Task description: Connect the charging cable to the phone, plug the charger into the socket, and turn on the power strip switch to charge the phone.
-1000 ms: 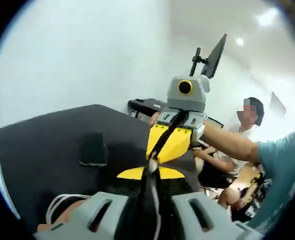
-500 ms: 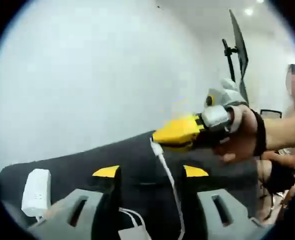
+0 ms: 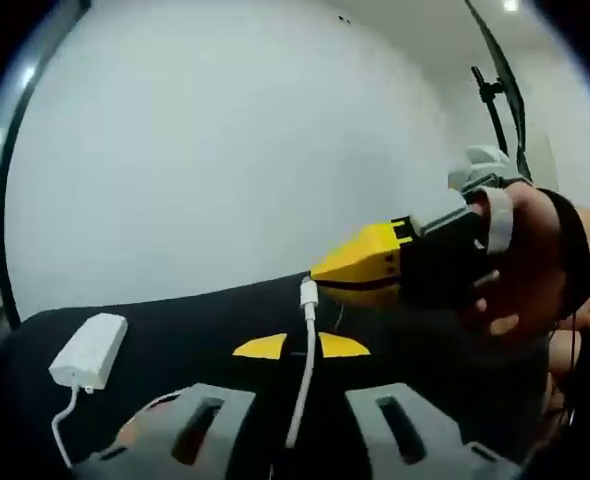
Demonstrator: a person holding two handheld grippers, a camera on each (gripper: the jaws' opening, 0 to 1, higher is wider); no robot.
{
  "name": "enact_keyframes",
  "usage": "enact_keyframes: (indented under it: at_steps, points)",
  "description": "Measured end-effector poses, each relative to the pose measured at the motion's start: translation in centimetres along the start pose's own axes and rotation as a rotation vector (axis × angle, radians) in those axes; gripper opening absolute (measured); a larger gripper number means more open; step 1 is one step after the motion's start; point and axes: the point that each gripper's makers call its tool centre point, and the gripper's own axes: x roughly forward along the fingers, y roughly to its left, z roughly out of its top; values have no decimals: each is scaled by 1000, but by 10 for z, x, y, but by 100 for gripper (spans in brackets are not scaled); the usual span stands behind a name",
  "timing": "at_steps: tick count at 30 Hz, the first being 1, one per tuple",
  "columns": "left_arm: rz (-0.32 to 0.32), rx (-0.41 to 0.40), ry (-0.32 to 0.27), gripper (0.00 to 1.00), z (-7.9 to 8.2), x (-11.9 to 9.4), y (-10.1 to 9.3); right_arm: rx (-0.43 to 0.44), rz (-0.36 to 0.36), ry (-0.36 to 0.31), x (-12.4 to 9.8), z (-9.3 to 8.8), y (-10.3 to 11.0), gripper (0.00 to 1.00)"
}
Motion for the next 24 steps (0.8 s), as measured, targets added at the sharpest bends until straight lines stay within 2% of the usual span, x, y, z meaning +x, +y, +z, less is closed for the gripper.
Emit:
enact_keyframes:
  at_steps: [2,3,4,6,8,9,10,15,17,21,22,24]
  points:
    - [-6,-10,-43,8,5,-2,0,0,-1,3,-2,-14,2,0]
    - [-13,1,-66,9,8,-2,0,10,3,6,-2,-15,1,0]
    - [-18,7,-68,10,8,-2,-1,15,5,11,-3,-26,3,0]
    - [-58,-16,-92,13,12,-2,-8,27,11,8,-4,-29,4,0]
    - [-62,-34,-56,10,6,2,-8,44,21,9,-4,-32,6,0]
    - [-36,-10,-28,5,1,2,-5,44,23,11,-4,-34,7,0]
    - [-34,-7,-37,1,2,2,-6,46,25,12,-5,-36,8,0]
    - [-60,2,-37,1,3,0,-9,44,32,13,-8,-45,11,0]
    - [-76,11,-22,0,1,1,-10,44,29,14,-8,-44,9,0]
    - [-162,5,88,0,-10,1,-14,7,-1,16,-10,-44,-1,1]
    - [-182,27,119,0,-13,3,-13,-46,-13,-7,-10,-41,-5,1]
    - [-183,59,161,0,-16,4,-7,-77,-31,-18,-11,-37,-10,1]
